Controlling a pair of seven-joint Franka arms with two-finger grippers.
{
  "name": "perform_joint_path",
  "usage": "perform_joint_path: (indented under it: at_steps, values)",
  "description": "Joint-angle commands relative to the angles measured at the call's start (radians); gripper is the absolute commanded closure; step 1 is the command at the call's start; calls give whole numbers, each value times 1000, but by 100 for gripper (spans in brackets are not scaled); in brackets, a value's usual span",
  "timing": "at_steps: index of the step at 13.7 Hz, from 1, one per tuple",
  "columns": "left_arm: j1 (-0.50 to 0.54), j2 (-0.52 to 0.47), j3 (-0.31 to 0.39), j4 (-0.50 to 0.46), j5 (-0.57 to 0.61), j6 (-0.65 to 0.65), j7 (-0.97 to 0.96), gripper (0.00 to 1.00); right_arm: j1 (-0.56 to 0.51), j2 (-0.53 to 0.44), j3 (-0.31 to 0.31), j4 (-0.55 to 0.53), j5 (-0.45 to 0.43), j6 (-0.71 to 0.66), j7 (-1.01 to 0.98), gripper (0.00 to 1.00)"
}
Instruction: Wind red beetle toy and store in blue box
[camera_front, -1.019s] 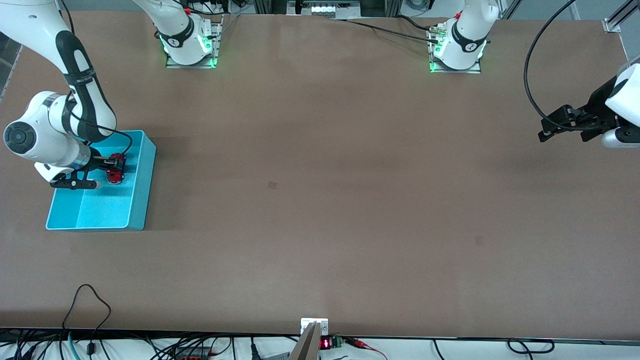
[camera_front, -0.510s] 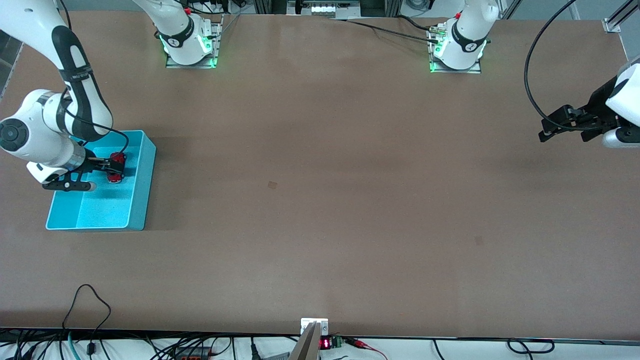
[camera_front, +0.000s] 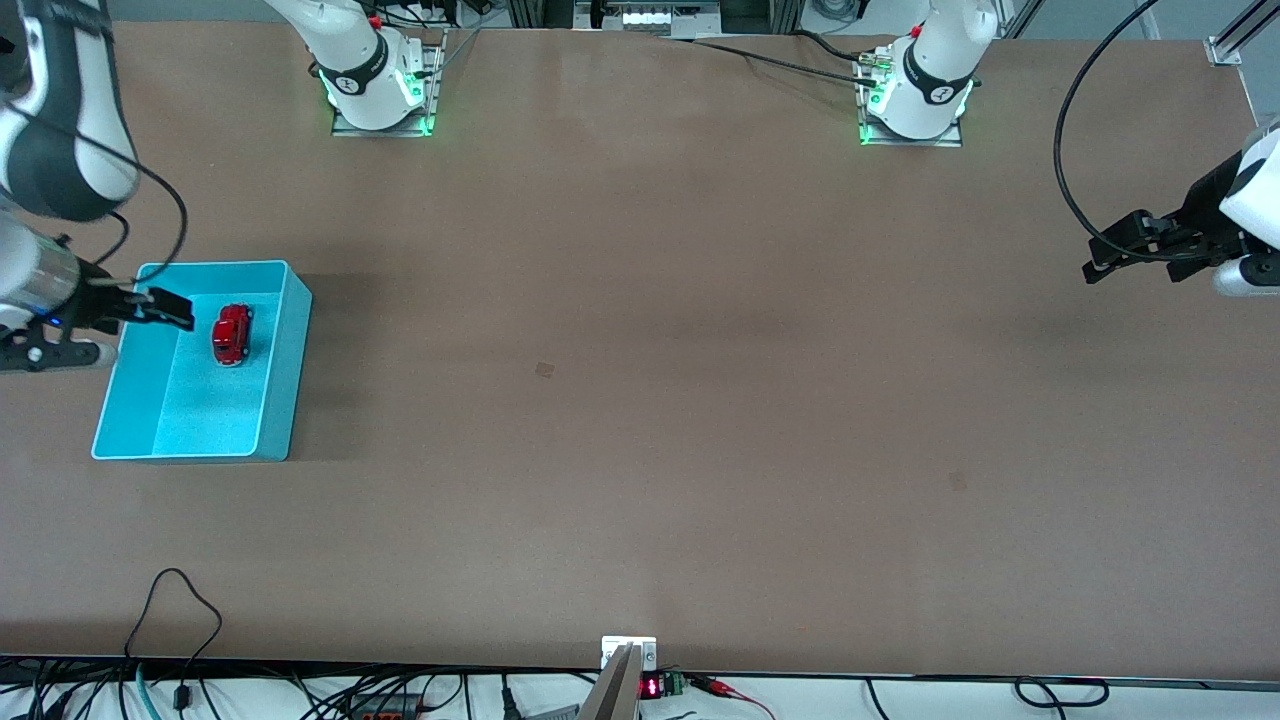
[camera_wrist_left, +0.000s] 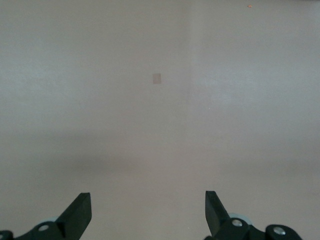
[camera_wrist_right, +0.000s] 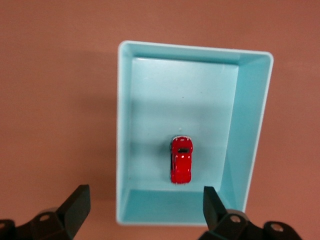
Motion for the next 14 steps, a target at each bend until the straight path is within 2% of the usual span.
perform_joint_path:
  at_steps: [1, 3, 6, 14]
  values:
    - [5, -5, -2, 7, 5, -13, 6, 0, -13, -8, 42, 177, -2, -195, -1, 0]
    - [9, -3, -1, 6, 5, -11, 6, 0, -9, -62, 59, 220, 12, -300, 8, 0]
    - [8, -3, -2, 7, 4, -12, 6, 0, -6, -117, 77, 222, 46, -333, 42, 0]
    - [6, -5, -2, 9, 4, -14, 6, 0, -19, -42, 54, 223, 50, -302, 47, 0]
